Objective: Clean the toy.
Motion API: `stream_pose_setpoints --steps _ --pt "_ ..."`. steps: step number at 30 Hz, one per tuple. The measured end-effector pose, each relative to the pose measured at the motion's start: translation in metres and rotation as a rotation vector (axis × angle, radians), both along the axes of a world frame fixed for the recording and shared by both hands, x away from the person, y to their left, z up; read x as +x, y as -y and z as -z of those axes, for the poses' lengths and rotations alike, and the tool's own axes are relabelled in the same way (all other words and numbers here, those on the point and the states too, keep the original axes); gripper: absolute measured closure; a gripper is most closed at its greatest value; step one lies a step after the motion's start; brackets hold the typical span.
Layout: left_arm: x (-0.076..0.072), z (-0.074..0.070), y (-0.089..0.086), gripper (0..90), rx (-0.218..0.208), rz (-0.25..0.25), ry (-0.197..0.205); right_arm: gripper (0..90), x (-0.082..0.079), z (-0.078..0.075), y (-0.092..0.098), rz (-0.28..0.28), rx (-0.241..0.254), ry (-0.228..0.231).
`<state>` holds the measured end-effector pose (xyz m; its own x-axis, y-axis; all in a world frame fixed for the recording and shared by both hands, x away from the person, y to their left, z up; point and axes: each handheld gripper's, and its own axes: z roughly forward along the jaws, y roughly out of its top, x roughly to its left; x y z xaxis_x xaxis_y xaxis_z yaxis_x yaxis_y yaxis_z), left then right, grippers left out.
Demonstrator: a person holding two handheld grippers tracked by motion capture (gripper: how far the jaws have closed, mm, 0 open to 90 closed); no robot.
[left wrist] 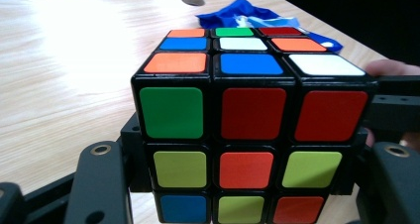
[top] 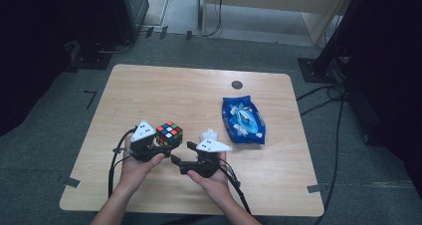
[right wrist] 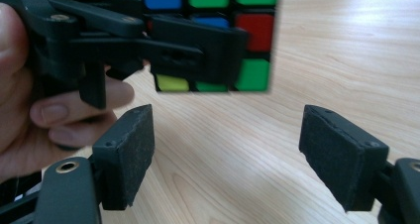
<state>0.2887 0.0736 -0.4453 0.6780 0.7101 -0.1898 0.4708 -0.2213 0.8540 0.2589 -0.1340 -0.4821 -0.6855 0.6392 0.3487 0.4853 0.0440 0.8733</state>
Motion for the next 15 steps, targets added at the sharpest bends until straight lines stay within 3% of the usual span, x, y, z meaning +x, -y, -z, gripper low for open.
stream_pose_setpoints --steps 9,15 --pt "-0.004 0.002 0.013 33.8 0.003 0.031 -0.010 27.6 -0.001 0.001 -0.004 0.039 0.004 0.009" --pt "-0.004 0.004 0.015 33.8 0.006 0.037 -0.012 34.1 -0.005 -0.001 -0.005 0.061 -0.020 0.065"
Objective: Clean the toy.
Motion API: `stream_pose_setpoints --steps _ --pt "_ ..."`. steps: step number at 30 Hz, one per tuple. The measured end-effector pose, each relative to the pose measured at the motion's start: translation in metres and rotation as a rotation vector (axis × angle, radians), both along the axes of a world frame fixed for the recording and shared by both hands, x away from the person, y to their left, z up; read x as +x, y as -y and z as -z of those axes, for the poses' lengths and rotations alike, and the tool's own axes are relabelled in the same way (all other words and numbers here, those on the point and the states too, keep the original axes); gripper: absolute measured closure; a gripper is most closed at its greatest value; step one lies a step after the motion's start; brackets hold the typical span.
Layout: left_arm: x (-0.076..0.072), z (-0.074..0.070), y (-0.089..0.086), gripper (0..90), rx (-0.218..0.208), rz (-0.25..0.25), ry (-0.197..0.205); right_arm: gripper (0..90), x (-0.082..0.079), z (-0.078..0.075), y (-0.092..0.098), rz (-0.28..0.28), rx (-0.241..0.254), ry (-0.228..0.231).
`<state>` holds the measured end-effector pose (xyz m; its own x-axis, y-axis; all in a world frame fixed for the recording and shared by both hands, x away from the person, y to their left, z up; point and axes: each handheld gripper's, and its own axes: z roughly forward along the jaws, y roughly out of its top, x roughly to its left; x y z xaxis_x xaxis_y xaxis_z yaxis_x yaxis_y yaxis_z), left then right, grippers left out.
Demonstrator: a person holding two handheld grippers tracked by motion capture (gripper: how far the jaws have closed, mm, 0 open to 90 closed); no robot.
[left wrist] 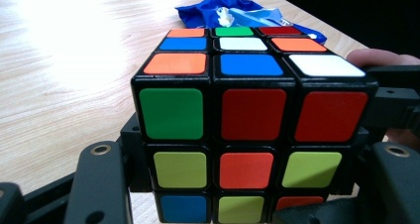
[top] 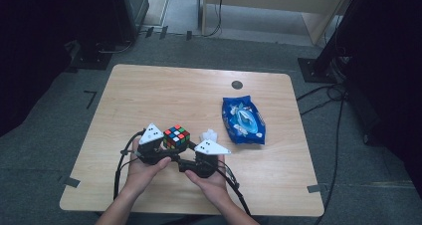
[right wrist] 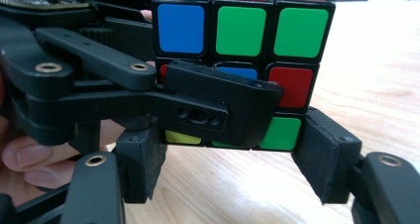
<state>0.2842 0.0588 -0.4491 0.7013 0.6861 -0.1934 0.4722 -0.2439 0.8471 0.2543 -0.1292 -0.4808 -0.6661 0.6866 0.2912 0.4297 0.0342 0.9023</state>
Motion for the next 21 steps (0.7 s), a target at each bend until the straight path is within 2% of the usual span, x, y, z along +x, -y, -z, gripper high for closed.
stream_pose_setpoints --steps 7,10,13,17,21 --pt "0.0024 -0.0002 0.0004 33.3 0.003 0.006 -0.038 34.5 0.0001 0.0025 0.0013 -0.016 -0.078 0.076" --pt "0.0029 -0.0032 -0.0010 32.6 -0.020 -0.002 -0.047 34.6 -0.0023 0.0035 0.0014 -0.022 -0.143 0.128" --pt "0.0037 -0.0043 -0.0021 32.0 -0.017 0.008 -0.060 34.7 -0.0050 0.0046 0.0005 -0.027 -0.188 0.168" --pt "0.0053 -0.0037 -0.0030 32.7 -0.007 0.027 -0.082 34.7 -0.0072 0.0053 -0.0021 -0.022 -0.273 0.232" --pt "0.0056 -0.0032 -0.0036 33.4 -0.016 0.032 -0.087 34.7 -0.0075 0.0059 -0.0023 -0.024 -0.305 0.262"
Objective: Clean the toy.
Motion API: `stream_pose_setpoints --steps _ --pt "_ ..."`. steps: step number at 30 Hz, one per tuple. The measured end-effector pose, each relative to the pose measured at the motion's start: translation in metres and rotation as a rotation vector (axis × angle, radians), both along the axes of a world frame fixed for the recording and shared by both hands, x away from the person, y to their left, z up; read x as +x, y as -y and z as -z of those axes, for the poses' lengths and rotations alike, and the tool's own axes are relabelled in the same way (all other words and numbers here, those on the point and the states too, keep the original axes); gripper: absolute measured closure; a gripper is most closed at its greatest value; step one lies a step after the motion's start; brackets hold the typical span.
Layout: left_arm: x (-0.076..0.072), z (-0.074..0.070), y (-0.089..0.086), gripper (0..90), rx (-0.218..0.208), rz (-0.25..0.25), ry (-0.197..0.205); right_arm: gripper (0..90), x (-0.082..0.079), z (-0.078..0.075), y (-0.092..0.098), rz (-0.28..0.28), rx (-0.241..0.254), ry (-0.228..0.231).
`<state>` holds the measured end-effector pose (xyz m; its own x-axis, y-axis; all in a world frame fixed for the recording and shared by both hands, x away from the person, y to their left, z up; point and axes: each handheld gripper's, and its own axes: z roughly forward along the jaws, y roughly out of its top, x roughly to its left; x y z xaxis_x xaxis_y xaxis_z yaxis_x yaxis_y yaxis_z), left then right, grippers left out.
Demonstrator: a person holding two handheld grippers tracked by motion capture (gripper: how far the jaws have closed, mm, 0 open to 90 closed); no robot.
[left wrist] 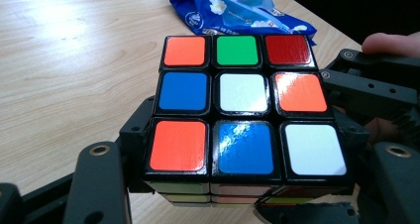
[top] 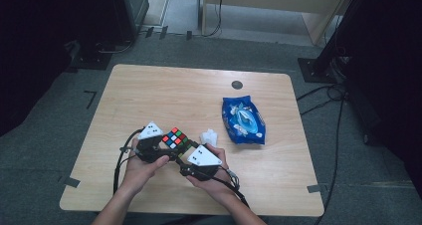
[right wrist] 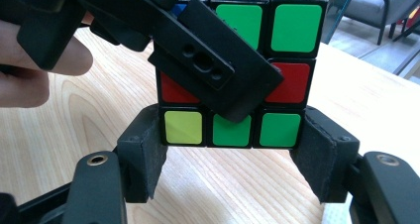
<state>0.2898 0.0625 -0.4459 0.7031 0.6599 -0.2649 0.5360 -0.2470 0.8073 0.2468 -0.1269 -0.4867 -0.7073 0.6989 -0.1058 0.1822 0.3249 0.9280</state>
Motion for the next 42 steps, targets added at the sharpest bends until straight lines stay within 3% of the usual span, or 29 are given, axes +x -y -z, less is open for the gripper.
stream_pose_setpoints --steps 5,10,14,17,20,22,24,27,31,42 --pt "-0.002 -0.001 0.000 33.7 0.001 -0.020 0.022 34.3 0.001 0.001 0.001 0.003 0.024 -0.012" --pt "-0.002 -0.005 -0.008 33.7 -0.030 -0.068 0.060 34.8 0.006 0.009 0.005 0.029 0.030 -0.096" --pt "-0.003 -0.009 -0.015 33.7 -0.064 -0.119 0.091 36.1 0.012 0.012 0.013 0.026 0.160 -0.241" --pt "-0.003 -0.008 -0.016 33.8 -0.080 -0.122 0.089 41.2 0.014 0.008 0.017 0.000 0.255 -0.298" --pt "-0.003 -0.006 -0.012 33.7 -0.072 -0.107 0.086 51.1 0.014 0.003 0.016 -0.007 0.272 -0.288" --pt "-0.004 -0.005 -0.009 33.7 -0.065 -0.093 0.091 67.2 0.015 0.001 0.016 0.002 0.267 -0.276" --pt "-0.005 -0.005 -0.007 33.7 -0.061 -0.078 0.092 79.8 0.019 0.002 0.020 0.009 0.311 -0.332" --pt "-0.006 -0.004 -0.003 33.7 -0.052 -0.059 0.095 86.4 0.025 0.003 0.030 0.034 0.399 -0.409" --pt "-0.007 -0.004 -0.002 33.7 -0.067 -0.045 0.100 88.2 0.025 0.001 0.036 0.033 0.435 -0.411" --pt "-0.007 -0.003 0.001 33.7 -0.056 -0.003 0.098 89.0 0.025 -0.003 0.042 0.049 0.447 -0.380"
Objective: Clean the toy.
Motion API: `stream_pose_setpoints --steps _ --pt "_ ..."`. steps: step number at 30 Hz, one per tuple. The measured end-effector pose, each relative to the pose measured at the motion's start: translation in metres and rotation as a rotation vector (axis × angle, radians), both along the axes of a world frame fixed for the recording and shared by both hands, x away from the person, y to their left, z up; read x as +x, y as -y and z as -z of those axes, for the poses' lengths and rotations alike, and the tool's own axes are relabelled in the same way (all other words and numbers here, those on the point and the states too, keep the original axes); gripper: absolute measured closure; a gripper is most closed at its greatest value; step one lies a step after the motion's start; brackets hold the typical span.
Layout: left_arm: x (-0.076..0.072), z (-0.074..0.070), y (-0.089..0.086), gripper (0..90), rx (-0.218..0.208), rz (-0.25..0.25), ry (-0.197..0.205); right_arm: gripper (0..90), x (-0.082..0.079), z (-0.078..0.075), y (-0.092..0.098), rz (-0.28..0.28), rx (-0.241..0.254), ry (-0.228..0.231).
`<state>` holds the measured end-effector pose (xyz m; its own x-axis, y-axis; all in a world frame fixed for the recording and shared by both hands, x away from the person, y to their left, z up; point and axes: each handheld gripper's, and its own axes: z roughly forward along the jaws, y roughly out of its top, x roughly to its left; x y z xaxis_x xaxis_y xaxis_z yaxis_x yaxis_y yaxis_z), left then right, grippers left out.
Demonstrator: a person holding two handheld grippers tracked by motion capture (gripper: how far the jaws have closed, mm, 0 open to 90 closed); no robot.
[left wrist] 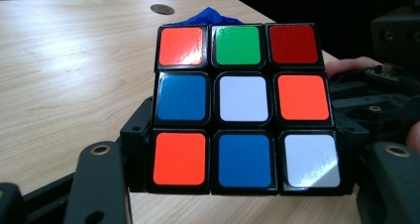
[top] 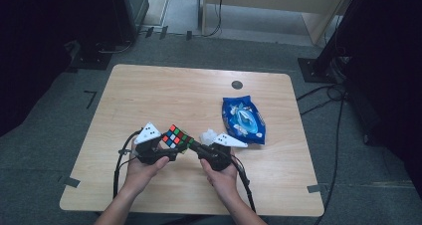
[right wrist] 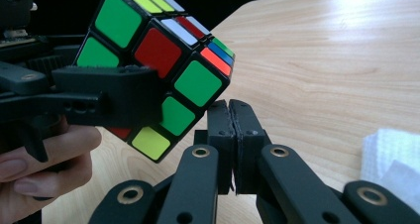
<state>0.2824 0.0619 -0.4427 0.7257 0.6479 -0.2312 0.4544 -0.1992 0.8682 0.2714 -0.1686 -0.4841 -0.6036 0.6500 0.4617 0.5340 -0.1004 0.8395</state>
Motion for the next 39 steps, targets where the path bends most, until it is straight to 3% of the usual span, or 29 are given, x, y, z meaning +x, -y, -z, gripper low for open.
stream_pose_setpoints --steps 18,23,27,30,32,39 --pt "-0.002 0.002 0.004 33.5 0.025 0.058 0.004 90.0 -0.009 -0.014 0.004 0.050 -0.099 0.148" --pt "-0.004 0.001 0.005 33.7 0.036 0.059 0.036 89.8 -0.011 -0.016 0.003 0.048 -0.127 0.188" --pt "-0.006 -0.002 0.003 33.8 0.028 0.045 0.061 78.1 -0.010 -0.020 0.006 0.052 -0.156 0.229" --pt "-0.004 -0.002 -0.001 33.8 0.022 0.037 0.060 64.1 -0.009 -0.024 0.010 0.070 -0.219 0.260" --pt "-0.003 -0.002 -0.004 33.8 0.014 0.031 0.056 59.9 -0.005 -0.024 0.014 0.082 -0.276 0.248" --pt "-0.002 -0.003 -0.009 33.8 0.008 0.020 0.057 53.3 0.016 -0.001 0.030 0.103 -0.459 0.145"
